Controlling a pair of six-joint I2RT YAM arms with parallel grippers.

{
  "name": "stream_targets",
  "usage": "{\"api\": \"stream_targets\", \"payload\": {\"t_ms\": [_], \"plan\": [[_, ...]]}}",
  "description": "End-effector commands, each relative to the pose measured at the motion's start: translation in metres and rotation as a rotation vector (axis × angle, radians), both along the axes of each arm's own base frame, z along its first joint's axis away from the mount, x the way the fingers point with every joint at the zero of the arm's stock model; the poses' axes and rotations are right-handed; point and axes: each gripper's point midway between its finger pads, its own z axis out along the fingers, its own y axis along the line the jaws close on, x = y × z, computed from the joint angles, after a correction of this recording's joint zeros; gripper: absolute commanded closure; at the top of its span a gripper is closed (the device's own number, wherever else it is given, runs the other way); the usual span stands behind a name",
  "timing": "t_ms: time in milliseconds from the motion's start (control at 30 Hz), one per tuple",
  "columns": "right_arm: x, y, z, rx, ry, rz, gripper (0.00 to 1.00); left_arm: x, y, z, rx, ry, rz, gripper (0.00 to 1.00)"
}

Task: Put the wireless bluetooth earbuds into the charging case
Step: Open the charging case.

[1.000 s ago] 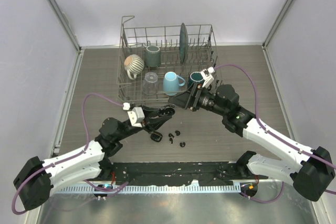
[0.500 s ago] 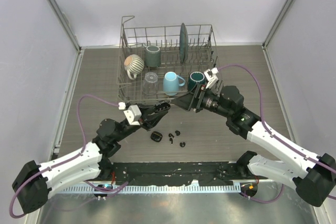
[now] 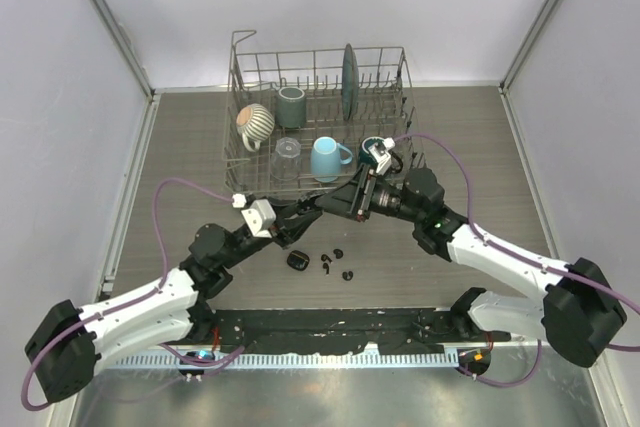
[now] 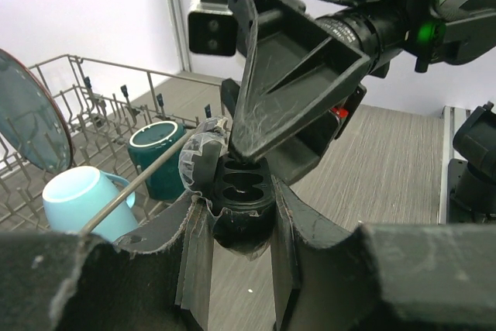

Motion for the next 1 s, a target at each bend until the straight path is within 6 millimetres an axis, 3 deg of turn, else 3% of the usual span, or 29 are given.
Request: {"api": "stream_targets", "payload": {"t_ms": [0,267,467,633,733,767,833,867,967], "plan": [[-0.01,0.005,0.034,0.155,-0.008,0.072,0.39,-0.004,-0.003,0.037,-0.066,-0.09,-0.022,1.0],[-0.017,0.009,0.039,0.233,0.057,0.139,0.6,-0.002,-0.006,0.038,-0.066,-0.094,-0.022,1.0],[-0.022,0.006,0.045,0.273,0.06,0.154,0.9,0.002,-0.004,0.038,-0.079,-0.089,-0.001,0.95],[-0.02,0.004,0.047,0.251,0.01,0.124,0.97,0.002,-0.002,0.037,-0.084,-0.083,0.006,0.93],[-0.018,0.003,0.046,0.233,-0.013,0.109,0.97,0.001,-0.002,0.035,-0.08,-0.075,0.002,0.98],[-0.018,0.003,0.046,0.229,-0.019,0.105,0.93,0.001,-0.002,0.035,-0.079,-0.073,0.001,1.0],[-0.019,0.002,0.047,0.222,-0.032,0.1,0.75,0.001,-0.003,0.031,-0.065,-0.065,-0.004,1.0],[-0.018,0.001,0.046,0.212,-0.056,0.097,0.57,0.002,-0.003,0.031,-0.065,-0.062,0.0,1.0],[-0.013,-0.003,0.042,0.151,-0.094,0.051,0.39,0.006,0.001,0.026,-0.065,-0.044,0.031,1.0]]}}
